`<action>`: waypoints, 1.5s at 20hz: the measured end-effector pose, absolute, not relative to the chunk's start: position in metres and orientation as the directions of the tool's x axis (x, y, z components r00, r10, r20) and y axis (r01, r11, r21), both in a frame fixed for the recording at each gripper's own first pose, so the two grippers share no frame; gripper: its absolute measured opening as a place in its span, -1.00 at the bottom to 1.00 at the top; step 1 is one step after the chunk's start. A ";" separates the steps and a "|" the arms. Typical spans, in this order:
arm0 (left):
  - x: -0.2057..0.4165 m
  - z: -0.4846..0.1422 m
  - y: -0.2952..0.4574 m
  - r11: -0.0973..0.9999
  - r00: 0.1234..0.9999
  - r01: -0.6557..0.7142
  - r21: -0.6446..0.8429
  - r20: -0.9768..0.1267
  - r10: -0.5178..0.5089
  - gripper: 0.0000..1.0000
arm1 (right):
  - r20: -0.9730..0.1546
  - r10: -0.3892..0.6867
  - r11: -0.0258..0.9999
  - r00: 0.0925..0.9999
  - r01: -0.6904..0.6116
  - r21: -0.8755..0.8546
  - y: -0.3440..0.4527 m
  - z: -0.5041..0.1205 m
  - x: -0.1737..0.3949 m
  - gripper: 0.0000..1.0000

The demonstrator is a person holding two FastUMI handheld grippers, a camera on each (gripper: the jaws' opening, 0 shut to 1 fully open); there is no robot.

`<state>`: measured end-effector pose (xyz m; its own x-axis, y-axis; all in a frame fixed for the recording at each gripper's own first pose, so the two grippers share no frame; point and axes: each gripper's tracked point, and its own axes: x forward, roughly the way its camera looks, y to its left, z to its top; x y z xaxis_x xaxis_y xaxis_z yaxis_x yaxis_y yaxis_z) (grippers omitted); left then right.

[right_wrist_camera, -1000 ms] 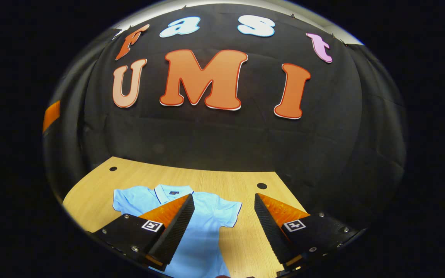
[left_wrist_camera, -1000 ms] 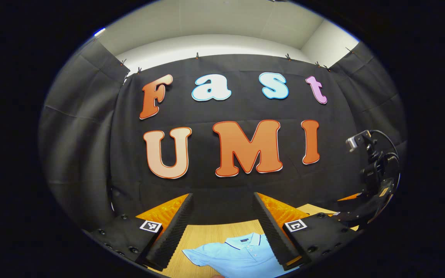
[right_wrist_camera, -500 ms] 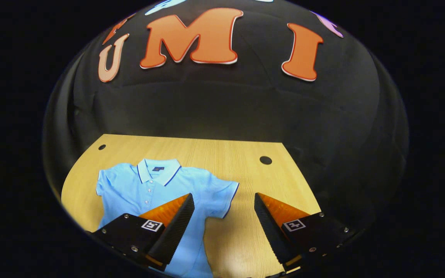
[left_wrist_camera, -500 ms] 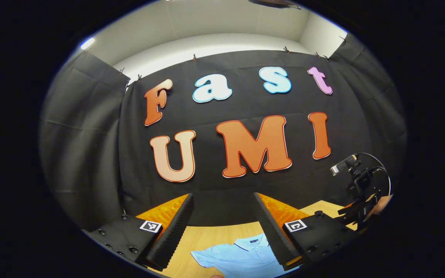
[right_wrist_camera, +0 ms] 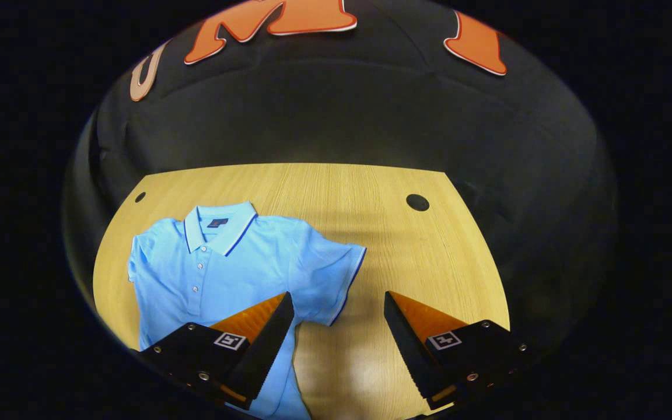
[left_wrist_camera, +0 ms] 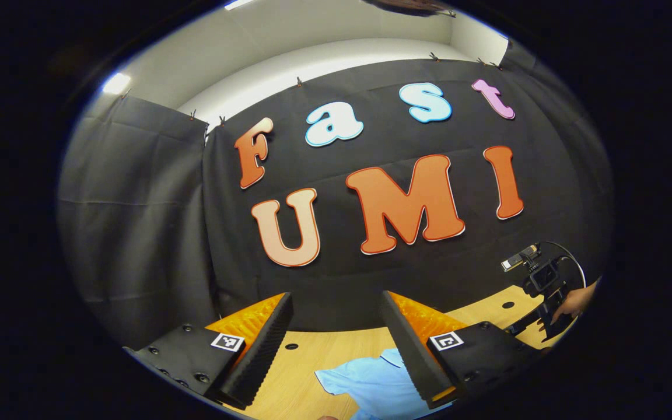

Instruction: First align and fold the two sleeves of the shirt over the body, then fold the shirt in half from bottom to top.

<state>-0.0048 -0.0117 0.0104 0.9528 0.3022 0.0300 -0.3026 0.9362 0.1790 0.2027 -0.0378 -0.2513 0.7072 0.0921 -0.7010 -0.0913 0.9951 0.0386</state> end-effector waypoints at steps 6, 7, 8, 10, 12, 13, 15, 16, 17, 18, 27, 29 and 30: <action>-0.007 0.002 -0.011 0.922 0.941 -0.329 0.203 -0.007 0.337 0.99 | -0.795 0.073 0.992 0.602 -0.123 -0.002 -0.042 -0.290 0.222 0.89; -0.006 0.001 -0.010 0.921 0.940 -0.332 0.205 -0.013 0.342 0.99 | -0.809 0.081 0.991 0.583 -0.134 0.002 -0.040 -0.296 0.223 0.87; -0.006 -0.001 -0.012 0.919 0.938 -0.336 0.207 -0.018 0.347 1.00 | -0.822 0.089 0.990 0.562 -0.141 0.010 -0.038 -0.301 0.222 0.86; -0.007 -0.001 -0.012 0.914 0.934 -0.344 0.214 -0.022 0.357 1.00 | -0.842 0.098 0.989 0.530 -0.145 0.024 -0.035 -0.311 0.224 0.81; -0.007 -0.003 -0.014 0.911 0.931 -0.350 0.219 -0.029 0.364 0.99 | -0.855 0.100 0.990 0.510 -0.136 0.035 -0.032 -0.319 0.227 0.75; -0.007 -0.004 -0.016 0.910 0.930 -0.351 0.221 -0.033 0.367 0.99 | -0.859 0.099 0.991 0.502 -0.128 0.039 -0.032 -0.322 0.230 0.69; -0.007 -0.004 -0.018 0.907 0.928 -0.352 0.230 -0.039 0.371 0.99 | -0.869 0.099 0.992 0.484 -0.112 0.051 -0.029 -0.328 0.233 0.58; -0.007 -0.005 -0.019 0.906 0.927 -0.353 0.235 -0.041 0.372 0.99 | -0.872 0.098 0.993 0.480 -0.105 0.054 -0.029 -0.330 0.235 0.55; -0.007 -0.004 -0.020 0.905 0.927 -0.353 0.239 -0.042 0.373 0.99 | -0.877 0.089 0.994 0.473 -0.096 0.049 -0.029 -0.332 0.235 0.41; -0.008 -0.004 -0.020 0.904 0.927 -0.353 0.243 -0.044 0.373 0.99 | -0.880 0.082 0.994 0.469 -0.097 0.041 -0.029 -0.334 0.235 0.41; -0.008 -0.003 -0.027 0.897 0.924 -0.349 0.271 -0.058 0.377 1.00 | -0.887 0.103 0.994 0.449 -0.081 0.074 -0.014 -0.339 0.239 -0.58; -0.009 -0.005 -0.027 0.896 0.924 -0.349 0.274 -0.059 0.378 1.00 | -0.880 0.135 0.991 0.454 -0.071 0.116 -0.008 -0.338 0.241 -0.77; -0.010 -0.004 -0.028 0.896 0.924 -0.350 0.275 -0.060 0.379 0.99 | -0.876 0.157 0.987 0.456 -0.055 0.148 -0.007 -0.337 0.242 -0.81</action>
<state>-0.0096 -0.0280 -0.0043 0.9235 0.3789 -0.0597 -0.3496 0.8956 0.2751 0.2425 -0.0068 -0.3365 0.4560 0.1569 -0.8760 -0.0546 0.9874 0.1484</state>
